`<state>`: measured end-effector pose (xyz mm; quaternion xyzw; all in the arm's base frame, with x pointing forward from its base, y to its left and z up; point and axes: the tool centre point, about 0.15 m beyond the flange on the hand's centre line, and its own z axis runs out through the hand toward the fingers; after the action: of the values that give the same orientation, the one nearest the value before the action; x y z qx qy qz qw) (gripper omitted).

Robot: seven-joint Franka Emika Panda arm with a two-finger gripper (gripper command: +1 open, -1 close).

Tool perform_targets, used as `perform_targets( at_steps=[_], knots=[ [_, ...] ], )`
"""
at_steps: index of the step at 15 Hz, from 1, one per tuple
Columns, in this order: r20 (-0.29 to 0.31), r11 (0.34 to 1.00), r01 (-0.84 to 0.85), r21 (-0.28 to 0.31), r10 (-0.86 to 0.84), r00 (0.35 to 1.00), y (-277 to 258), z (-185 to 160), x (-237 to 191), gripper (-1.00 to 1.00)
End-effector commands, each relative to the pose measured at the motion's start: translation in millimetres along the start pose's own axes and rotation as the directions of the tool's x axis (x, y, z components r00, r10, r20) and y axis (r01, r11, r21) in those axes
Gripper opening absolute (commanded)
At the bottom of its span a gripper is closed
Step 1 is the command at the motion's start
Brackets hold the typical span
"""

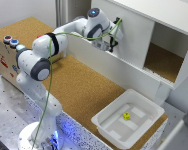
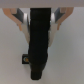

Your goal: Push the sliding door to the left

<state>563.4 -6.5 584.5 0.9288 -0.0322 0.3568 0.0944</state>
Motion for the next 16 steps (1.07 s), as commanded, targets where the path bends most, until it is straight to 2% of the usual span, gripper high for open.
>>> perform_targets(
  at_steps=[1, 8, 12, 16],
  knots=[
    [-0.035, 0.987, 0.0, -0.161, -0.006, 0.999, -77.4, 36.4, -8.3, -1.0],
    [-0.086, 0.998, 0.05, -0.027, -0.052, 0.995, -148.8, -4.6, -1.3, -1.0],
    [-0.137, 0.996, 0.09, -0.014, -0.091, 0.986, -186.8, -14.5, -8.0, -1.0],
    [-0.164, 0.992, 0.116, 0.04, -0.108, 0.98, -217.4, -31.0, -12.5, -1.0]
  ],
)
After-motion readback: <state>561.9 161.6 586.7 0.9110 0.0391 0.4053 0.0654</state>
